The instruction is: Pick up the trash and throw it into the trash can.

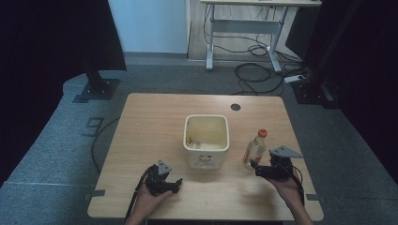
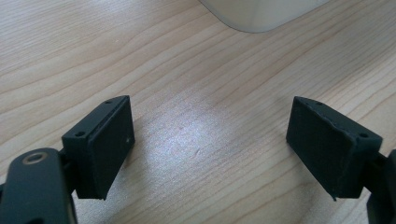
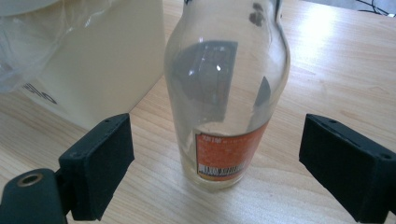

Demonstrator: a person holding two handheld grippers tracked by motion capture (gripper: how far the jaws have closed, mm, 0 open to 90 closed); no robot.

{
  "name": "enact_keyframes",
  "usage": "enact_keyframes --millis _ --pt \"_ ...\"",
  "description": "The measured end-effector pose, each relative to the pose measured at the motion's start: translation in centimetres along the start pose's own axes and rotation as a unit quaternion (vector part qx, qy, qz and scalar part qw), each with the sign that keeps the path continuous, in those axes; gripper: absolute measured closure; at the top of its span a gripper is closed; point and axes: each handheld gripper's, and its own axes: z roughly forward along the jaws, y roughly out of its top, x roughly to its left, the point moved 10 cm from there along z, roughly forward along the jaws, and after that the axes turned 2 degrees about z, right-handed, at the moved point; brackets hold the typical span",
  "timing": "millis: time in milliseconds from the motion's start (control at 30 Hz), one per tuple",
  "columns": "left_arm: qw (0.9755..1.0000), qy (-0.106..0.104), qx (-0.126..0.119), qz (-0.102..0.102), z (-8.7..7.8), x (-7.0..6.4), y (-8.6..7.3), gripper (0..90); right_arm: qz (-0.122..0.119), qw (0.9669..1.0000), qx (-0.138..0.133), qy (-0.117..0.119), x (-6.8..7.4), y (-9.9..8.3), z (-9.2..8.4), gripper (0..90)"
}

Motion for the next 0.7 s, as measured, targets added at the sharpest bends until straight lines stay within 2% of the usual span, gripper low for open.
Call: enact_keyframes --millis 467,700 --pt "1.0 0.0 0.0 -0.001 0.0 0.0 0.0 15.2 -0.008 0.9999 -0.013 -0.001 0.2 3.0 -0.3 13.1" --pt "1.0 0.0 0.0 -0.001 0.0 0.0 0.0 15.2 -0.01 0.9998 -0.016 0.002 0.4 4.4 0.4 17.8"
